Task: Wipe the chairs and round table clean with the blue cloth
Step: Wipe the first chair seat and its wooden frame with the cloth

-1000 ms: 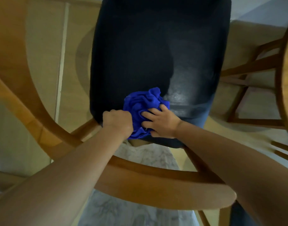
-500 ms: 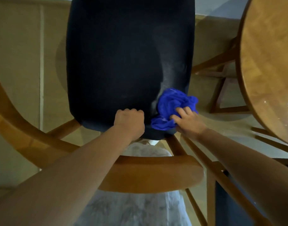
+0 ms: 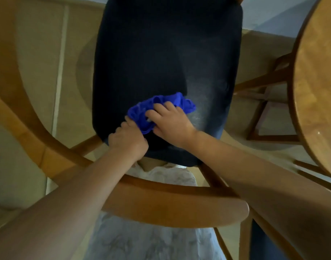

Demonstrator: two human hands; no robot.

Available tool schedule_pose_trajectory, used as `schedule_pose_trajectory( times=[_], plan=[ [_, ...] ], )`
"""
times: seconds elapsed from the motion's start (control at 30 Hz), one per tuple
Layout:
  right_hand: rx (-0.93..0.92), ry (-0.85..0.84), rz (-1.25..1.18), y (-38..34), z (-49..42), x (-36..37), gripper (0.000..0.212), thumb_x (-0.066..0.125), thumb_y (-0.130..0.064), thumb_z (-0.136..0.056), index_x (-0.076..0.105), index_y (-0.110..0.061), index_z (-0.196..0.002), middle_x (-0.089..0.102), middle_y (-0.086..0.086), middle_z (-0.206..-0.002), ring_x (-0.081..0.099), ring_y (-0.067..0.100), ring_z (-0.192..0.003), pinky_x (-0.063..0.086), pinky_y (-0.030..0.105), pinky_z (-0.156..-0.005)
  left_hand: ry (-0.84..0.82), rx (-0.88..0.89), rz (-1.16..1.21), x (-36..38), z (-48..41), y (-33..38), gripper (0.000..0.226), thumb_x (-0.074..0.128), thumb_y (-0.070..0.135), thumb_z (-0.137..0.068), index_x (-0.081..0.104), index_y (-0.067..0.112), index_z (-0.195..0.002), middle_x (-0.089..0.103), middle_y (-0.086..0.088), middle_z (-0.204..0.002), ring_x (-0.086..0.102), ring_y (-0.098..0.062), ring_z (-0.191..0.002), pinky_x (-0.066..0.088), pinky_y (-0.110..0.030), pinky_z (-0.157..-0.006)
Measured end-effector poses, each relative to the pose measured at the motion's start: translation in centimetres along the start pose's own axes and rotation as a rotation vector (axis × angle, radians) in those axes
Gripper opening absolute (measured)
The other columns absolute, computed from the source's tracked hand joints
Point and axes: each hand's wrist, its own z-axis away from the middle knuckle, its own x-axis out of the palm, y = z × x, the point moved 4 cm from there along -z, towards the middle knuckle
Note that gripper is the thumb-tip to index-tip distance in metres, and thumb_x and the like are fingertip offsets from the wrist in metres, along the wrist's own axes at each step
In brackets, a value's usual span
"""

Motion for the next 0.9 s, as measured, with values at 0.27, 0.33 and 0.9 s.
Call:
schedule_pose_trajectory(
  times=[0.27, 0.33, 0.9],
  plan=[
    [-0.123, -0.381, 0.340, -0.9, -5.7, 4.0, 0.051, 0.043, -0.045, -0.093, 0.030, -0.031, -0.140, 0.016, 0.002, -0.153, 0.010, 0.035, -0.140, 0.020, 0.063, -0.103, 0.012, 0.023, 0.056, -0.5, -1.4, -3.1, 0.082, 0.047, 0.032, -0.092, -0.011, 0.016, -0.148, -0.009, -0.008, -0.157, 0.006, -0.030, -0.143, 0.022, -0.044, -0.113],
    [-0.102, -0.356, 0.349, -0.7, -5.4, 3.4, 0.046, 0.044, -0.039, -0.094, 0.035, -0.028, -0.138, 0.024, 0.004, -0.148, 0.019, 0.033, -0.135, 0.026, 0.057, -0.100, 0.029, 0.059, 0.045, -0.5, -1.5, -1.9, 0.080, 0.046, 0.030, -0.092, -0.010, 0.017, -0.148, -0.010, -0.007, -0.157, 0.002, -0.029, -0.144, 0.019, -0.045, -0.113],
    [0.317, -0.430, 0.131, 9.3, 10.9, 0.0, 0.040, 0.050, -0.037, -0.086, 0.046, -0.018, -0.121, 0.043, 0.006, -0.126, 0.036, 0.031, -0.116, 0.036, 0.042, -0.089, -0.037, 0.459, -0.008, -0.9, 2.0, 9.0, 0.071, 0.046, 0.026, -0.094, 0.002, 0.020, -0.149, 0.000, -0.006, -0.158, 0.005, -0.025, -0.144, 0.018, -0.044, -0.113]
  ],
)
